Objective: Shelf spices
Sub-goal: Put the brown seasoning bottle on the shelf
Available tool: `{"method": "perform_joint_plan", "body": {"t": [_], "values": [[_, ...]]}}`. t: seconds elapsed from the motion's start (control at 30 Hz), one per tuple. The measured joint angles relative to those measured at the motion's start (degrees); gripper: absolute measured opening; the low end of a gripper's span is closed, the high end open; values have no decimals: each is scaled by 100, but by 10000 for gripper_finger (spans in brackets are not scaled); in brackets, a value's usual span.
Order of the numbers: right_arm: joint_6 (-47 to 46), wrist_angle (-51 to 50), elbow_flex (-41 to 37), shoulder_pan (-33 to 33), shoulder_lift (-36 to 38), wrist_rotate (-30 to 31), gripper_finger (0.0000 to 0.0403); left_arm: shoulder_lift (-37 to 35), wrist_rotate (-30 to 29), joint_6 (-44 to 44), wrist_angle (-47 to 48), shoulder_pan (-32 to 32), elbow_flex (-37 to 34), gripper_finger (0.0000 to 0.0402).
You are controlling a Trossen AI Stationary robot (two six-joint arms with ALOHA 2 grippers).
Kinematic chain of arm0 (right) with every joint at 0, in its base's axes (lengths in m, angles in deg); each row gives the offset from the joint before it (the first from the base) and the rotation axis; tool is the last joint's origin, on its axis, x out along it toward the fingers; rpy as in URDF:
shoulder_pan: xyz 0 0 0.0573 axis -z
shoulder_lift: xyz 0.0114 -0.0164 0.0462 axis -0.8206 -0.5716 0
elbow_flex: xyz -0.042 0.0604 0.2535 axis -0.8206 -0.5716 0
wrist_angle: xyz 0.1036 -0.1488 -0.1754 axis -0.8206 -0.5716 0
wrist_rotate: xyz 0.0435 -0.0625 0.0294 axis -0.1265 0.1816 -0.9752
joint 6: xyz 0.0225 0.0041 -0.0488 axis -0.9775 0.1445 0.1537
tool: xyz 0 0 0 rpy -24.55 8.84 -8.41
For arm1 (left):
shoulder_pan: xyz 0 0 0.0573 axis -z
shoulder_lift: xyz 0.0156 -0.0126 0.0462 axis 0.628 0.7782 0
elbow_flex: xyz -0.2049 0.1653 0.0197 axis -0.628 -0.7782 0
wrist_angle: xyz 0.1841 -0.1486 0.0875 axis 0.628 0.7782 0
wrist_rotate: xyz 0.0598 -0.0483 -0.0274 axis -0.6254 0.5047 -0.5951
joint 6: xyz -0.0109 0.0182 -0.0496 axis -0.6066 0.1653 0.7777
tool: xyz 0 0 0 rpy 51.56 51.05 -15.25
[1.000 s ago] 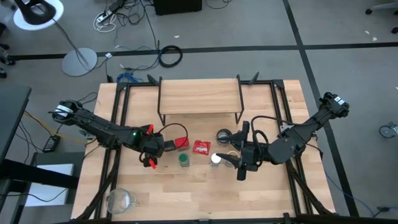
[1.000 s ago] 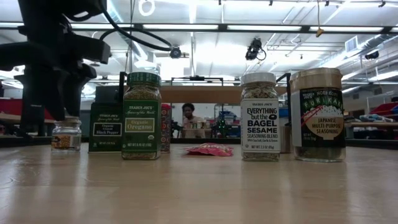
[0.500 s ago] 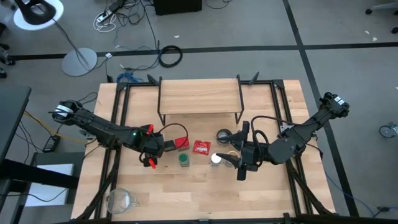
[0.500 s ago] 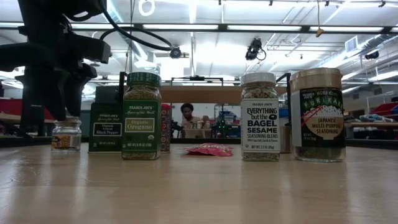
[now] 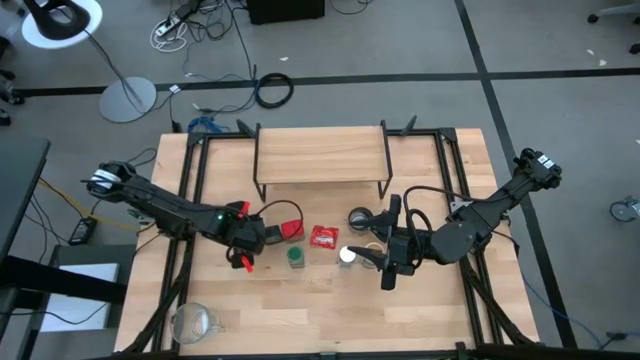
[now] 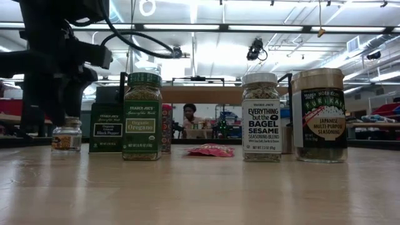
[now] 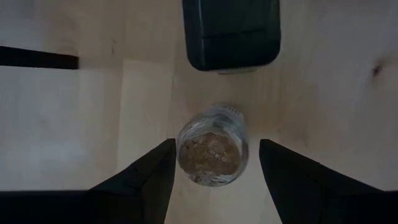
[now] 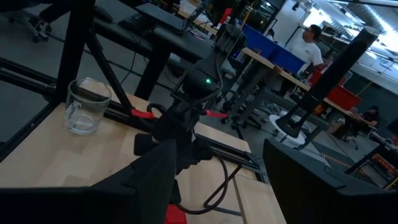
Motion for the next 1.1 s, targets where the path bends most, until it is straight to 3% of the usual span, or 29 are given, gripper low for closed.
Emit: {"method": "perform_joint_plan", "body": {"t": [0.33, 0.73, 1.1], "values": [[-1, -2, 0, 0, 2, 0, 240, 284, 218, 6, -3, 0, 0, 233], [-1, -2, 0, 0, 2, -2, 240, 286, 312, 47, -161, 2, 20, 172], [-1, 0, 0, 0, 1, -2, 240, 312, 393, 256, 210, 2, 317, 165]]}}
